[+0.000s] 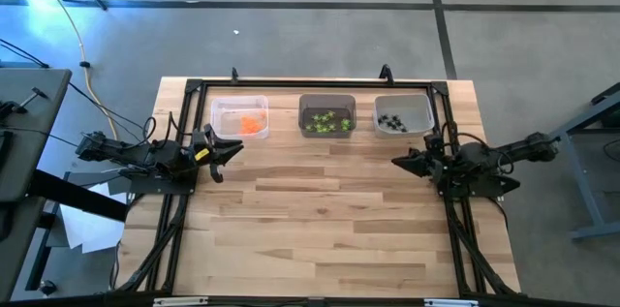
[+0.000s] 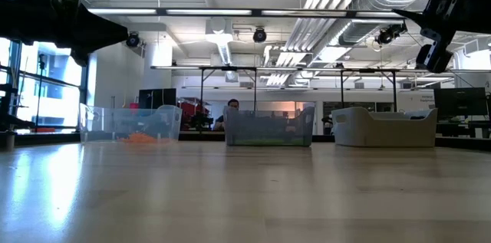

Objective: Sort Halloween decoration
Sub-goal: Return to Home Position

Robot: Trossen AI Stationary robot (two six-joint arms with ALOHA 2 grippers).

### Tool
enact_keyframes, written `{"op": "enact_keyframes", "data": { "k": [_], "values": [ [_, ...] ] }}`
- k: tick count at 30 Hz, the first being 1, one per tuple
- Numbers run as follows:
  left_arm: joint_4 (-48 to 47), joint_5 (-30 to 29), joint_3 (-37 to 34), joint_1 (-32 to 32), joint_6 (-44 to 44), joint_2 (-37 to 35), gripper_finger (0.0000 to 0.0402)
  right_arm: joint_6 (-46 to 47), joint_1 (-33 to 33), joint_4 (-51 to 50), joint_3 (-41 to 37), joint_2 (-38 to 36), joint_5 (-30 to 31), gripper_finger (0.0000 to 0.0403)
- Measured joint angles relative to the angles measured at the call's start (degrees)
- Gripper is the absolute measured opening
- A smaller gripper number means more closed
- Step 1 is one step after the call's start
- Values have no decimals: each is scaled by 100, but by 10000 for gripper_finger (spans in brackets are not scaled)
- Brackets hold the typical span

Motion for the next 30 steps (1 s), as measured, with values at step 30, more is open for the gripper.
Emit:
{"op": "enact_keyframes", "data": {
  "k": [30],
  "values": [
    [0,0,-2,0,0,0,55,482,0,-634,-2,-190,-594,78]
  ]
}}
